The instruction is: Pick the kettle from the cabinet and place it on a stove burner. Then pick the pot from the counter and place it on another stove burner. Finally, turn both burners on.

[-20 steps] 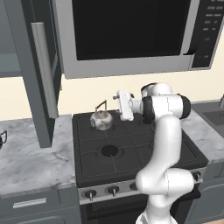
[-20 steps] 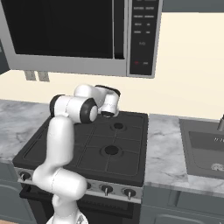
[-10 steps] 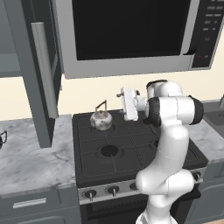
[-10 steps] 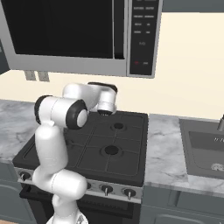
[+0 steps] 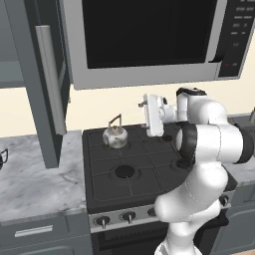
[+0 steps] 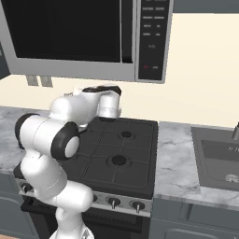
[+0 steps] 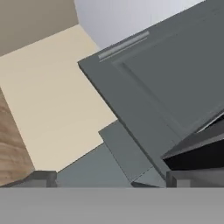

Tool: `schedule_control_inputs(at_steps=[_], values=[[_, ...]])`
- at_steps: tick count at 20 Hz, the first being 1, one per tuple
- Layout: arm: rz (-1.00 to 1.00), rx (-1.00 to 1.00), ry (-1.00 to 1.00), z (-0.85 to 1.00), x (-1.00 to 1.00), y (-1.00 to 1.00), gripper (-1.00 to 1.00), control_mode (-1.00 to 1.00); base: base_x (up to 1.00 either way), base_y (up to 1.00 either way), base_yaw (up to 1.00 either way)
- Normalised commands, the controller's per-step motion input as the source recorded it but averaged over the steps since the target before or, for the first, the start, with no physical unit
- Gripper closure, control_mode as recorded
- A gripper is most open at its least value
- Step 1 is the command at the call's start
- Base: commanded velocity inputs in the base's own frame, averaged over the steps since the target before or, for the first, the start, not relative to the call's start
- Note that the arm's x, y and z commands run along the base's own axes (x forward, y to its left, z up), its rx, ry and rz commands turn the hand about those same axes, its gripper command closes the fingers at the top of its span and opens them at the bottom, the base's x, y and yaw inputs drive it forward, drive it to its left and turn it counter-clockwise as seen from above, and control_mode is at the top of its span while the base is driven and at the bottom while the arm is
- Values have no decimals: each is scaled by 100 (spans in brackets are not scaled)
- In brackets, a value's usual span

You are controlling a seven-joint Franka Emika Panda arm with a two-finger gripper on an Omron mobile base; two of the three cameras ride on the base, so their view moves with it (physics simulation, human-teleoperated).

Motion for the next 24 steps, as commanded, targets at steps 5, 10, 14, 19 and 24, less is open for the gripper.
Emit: schedule_control_inputs(at_steps=[5,10,14,19,24], values=[[3,-2,-15,27,-67,0,-100,-100,0,0,0],[5,-3,-16,13,-65,4,-100,-100,0,0,0],[5,-2,-17,0,-59,4,-100,-100,0,0,0],[4,-1,-12,0,-54,2,-100,-100,0,0,0],[1,0,-11,-2,-52,0,-100,-100,0,0,0]])
